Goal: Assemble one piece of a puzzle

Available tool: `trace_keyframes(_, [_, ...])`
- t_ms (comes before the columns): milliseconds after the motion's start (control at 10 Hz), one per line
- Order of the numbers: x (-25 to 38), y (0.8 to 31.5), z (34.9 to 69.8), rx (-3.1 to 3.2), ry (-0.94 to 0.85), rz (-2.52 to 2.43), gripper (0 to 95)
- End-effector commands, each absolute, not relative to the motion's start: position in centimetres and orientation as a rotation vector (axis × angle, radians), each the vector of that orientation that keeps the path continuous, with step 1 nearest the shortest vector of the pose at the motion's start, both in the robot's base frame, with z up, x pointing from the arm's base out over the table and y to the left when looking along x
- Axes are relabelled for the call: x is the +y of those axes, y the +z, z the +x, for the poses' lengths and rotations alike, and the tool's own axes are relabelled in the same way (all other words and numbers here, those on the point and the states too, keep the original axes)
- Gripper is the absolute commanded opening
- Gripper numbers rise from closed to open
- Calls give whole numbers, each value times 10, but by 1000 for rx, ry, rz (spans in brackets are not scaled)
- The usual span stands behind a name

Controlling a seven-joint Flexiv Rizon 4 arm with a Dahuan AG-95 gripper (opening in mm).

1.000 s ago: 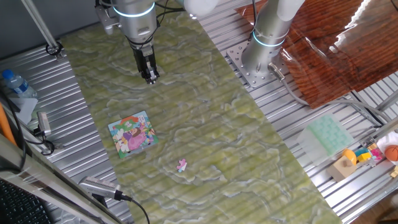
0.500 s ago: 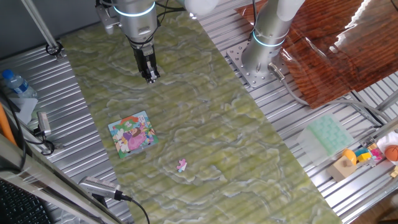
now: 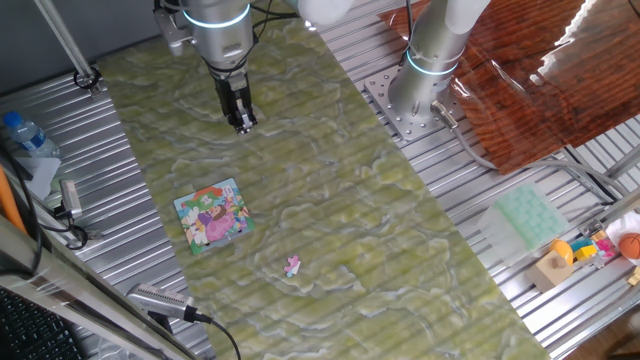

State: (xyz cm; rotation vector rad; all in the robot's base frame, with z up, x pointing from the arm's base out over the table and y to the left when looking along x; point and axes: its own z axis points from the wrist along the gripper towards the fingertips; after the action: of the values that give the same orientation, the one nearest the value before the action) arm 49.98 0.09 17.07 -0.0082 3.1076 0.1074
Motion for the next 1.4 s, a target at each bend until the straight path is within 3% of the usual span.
trace_keyframes(100, [1, 171, 500, 3107, 97, -67, 0])
trace_keyframes(200, [1, 171, 500, 3105, 86, -129, 190])
trace_keyframes(1400, [2, 175, 498, 3105, 73, -175, 190])
